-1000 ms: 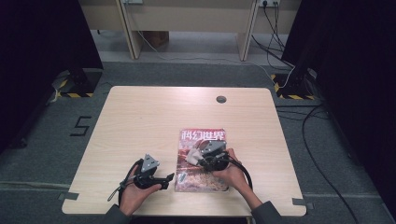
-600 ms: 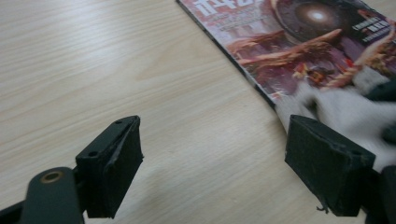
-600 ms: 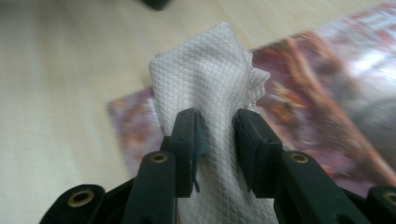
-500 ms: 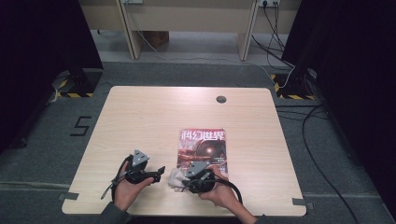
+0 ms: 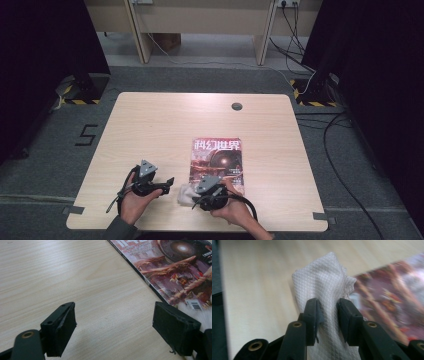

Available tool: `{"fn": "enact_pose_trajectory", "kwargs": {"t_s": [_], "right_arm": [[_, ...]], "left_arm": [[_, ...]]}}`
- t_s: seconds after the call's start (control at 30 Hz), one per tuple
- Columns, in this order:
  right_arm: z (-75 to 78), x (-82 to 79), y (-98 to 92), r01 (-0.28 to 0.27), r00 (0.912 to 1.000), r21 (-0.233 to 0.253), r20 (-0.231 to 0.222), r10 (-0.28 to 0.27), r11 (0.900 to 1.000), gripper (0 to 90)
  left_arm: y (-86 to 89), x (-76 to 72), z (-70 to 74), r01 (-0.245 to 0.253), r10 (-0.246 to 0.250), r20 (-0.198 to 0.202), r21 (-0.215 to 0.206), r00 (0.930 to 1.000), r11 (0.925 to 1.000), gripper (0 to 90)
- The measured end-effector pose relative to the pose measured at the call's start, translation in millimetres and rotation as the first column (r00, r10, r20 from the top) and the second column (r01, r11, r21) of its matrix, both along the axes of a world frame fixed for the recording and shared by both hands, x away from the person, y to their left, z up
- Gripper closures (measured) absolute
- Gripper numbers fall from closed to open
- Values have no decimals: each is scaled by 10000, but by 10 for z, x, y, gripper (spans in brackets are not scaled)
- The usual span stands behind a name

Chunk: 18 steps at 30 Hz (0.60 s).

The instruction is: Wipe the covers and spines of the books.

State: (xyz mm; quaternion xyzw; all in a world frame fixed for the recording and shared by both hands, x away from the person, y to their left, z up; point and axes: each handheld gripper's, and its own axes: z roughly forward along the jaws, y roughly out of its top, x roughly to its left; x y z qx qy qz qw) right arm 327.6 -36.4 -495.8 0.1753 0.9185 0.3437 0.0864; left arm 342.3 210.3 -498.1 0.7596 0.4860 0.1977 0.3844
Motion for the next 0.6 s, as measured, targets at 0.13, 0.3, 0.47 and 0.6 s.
{"fn": "enact_pose_trajectory", "kwargs": {"t_s": [0.13, 0.3, 0.47, 0.6], "right_arm": [[3, -44, 33, -212, 9998, -69, 64, 212, 9998, 686], [6, 75, -97, 259, 9994, 55, -231, -257, 9997, 681], [21, 229, -367, 1184, 9928, -100, -143, -1186, 9929, 682], [34, 292, -574, 1778, 9840, -194, -103, -1780, 9839, 682]], "left_arm": [[13, -5, 0, -18, 18, -27, 36, 10000, 10000, 181], [9, -8, -2, -3, 4, -55, 64, 10000, 10000, 182], [3, -6, -7, 4, -4, -57, 52, 10000, 10000, 182], [-8, -4, -4, 58, -58, -18, 102, 10000, 9999, 182]]}}
